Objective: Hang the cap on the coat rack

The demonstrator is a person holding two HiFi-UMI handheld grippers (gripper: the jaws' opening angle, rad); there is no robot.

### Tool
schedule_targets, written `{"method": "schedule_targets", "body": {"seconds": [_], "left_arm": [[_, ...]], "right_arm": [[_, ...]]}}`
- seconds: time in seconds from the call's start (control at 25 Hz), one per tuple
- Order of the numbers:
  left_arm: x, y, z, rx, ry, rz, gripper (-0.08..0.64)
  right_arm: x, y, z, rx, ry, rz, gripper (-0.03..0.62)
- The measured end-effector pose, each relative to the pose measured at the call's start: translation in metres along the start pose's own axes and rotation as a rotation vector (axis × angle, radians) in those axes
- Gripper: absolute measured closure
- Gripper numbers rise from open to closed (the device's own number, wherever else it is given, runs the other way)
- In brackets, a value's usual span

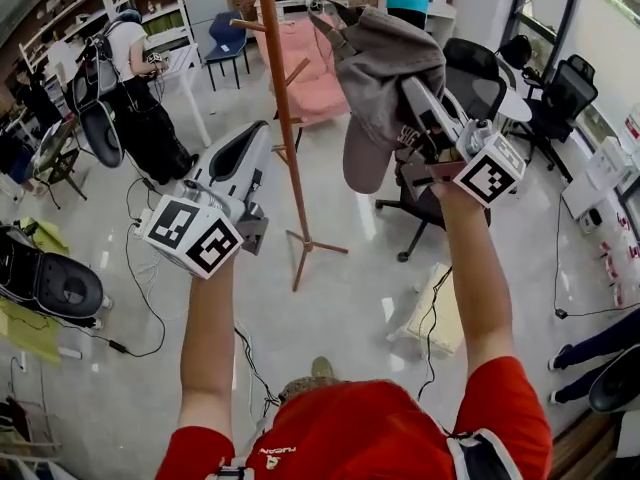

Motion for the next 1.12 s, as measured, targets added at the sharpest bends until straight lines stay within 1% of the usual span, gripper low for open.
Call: {"method": "schedule_targets", "body": {"seconds": [0.12,0.28,0.48,0.72,0.84,0.92,1.0,1.12], "left_arm": [[0.000,0.010,0.028,-0.010,0.001,-0.022,0.552],[0.006,0.032,0.060,-0.024,-0.020,-0.042,0.552],[0.015,0.063,0.095,-0.015,-0.035,-0.045,0.552],[0.013,0.092,0.126,0.047,0.029,-0.032,0.552],[0.011,0.122,0.129,0.090,0.054,-0.031,0.552],[0.006,0.138,0.130,0.106,0.067,-0.031,0.552],[0.000,0.144,0.133,0.117,0.084,-0.028,0.552],[-0.004,0.144,0.145,0.131,0.092,-0.027,0.552]], "right_arm": [[0.000,0.027,-0.021,0.036,-0.014,-0.031,0.558],[0.005,0.067,-0.058,0.066,-0.015,-0.052,0.558],[0.012,0.117,-0.113,0.089,-0.017,-0.058,0.558],[0.025,0.169,-0.181,0.164,-0.015,-0.086,0.558],[0.041,0.183,-0.220,0.206,0.001,-0.107,0.558],[0.047,0.188,-0.242,0.230,0.016,-0.123,0.558],[0.046,0.197,-0.256,0.255,0.037,-0.126,0.558],[0.034,0.219,-0.273,0.269,0.099,-0.093,0.558]]}}
Point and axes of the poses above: the fingertips, and each gripper's own axes: y forward along the fingers, z to its left, x out of its top, the point moved 6 cm from there along -y, backward along the fingers, and after that the axes turned 2 degrees about z, right-handed, at the moved point
